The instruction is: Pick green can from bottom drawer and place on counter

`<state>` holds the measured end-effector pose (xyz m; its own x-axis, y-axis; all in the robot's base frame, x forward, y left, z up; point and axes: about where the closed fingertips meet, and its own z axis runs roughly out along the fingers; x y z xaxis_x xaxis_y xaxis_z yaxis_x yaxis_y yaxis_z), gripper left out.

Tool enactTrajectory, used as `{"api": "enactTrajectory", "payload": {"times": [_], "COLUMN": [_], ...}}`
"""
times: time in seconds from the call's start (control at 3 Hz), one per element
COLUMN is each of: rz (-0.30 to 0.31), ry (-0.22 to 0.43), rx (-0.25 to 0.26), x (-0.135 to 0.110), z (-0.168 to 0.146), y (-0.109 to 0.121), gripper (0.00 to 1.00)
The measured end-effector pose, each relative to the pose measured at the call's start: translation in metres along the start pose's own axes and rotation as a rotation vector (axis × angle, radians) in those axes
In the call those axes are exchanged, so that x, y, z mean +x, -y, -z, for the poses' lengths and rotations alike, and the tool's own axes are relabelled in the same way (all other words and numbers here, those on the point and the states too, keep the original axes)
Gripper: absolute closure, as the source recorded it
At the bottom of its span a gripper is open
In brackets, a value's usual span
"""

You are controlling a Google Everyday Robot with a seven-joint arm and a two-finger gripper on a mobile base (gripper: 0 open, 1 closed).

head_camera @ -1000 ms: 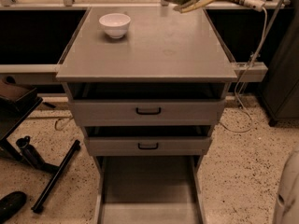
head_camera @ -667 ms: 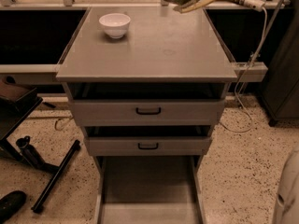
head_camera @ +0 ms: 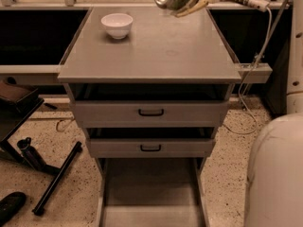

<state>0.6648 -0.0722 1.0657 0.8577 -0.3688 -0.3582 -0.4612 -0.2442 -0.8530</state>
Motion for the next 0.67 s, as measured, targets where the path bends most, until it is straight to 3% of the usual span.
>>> {"api": "enactTrajectory", "payload": {"times": [0.33,0.67], "rz": [-0.048,-0.089], "ry": [-0.073,-0.091], "rx": [-0.079,-0.15], "x": [0.041,0.058], "z": [-0.024,-0.039], "y": [-0.023,-0.046], "gripper": [1.0,1.0]}}
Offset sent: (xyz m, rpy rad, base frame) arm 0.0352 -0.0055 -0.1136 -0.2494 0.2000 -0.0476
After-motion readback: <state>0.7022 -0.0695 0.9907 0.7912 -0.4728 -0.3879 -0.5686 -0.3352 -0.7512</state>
